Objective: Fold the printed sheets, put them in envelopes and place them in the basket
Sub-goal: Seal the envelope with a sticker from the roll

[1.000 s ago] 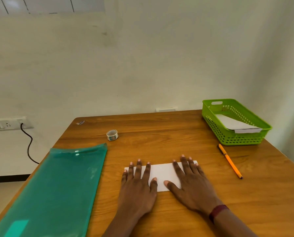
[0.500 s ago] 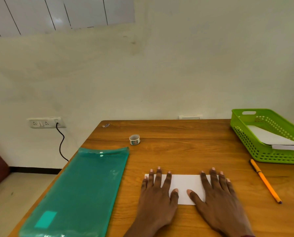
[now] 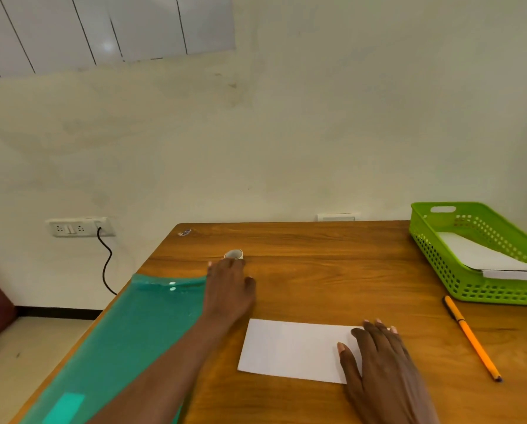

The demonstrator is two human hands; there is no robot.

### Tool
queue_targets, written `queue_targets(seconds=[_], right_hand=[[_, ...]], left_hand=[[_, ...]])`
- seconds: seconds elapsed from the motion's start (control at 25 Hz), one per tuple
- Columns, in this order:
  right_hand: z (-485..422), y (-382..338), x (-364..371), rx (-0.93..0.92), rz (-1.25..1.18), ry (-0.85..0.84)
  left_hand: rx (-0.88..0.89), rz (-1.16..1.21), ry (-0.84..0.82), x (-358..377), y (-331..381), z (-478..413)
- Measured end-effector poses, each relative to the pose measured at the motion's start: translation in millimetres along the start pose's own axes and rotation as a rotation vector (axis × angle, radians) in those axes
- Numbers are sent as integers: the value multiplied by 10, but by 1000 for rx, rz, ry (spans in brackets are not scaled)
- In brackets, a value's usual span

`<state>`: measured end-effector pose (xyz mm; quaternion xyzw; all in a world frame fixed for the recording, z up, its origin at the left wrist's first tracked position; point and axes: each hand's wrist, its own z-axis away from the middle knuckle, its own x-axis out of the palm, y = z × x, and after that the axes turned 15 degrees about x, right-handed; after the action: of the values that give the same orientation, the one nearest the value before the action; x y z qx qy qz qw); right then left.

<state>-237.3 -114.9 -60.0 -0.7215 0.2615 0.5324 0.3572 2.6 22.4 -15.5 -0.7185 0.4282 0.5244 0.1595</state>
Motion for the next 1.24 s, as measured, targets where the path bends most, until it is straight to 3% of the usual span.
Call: queue_targets(seconds=[0.2,0.4,0.56,0.64,0.8,0.96,1.24], right_hand=[[-67,0,62,-39,-55,36],[-85,22,116,-61,-114,90],[-71,32,117,-80,-145,113],[-75,42,118,-94,-142,117],[-53,55,131,-134,-90,161],[30,39,16,-196,-139,145],[157,47,-135,-335,-358,194]], left_hand=[[-59,-215,-152,149,-572,-514],[-26,-294,-283,379,-690,-703],[-14,-247,-263,368,-609,-730],[13,-121,-231,309,-418,-655],[-147,461,-124,116,256,-180],[-207,860,-50,91,770,395],[-246,1219,-90,233,1104,833]])
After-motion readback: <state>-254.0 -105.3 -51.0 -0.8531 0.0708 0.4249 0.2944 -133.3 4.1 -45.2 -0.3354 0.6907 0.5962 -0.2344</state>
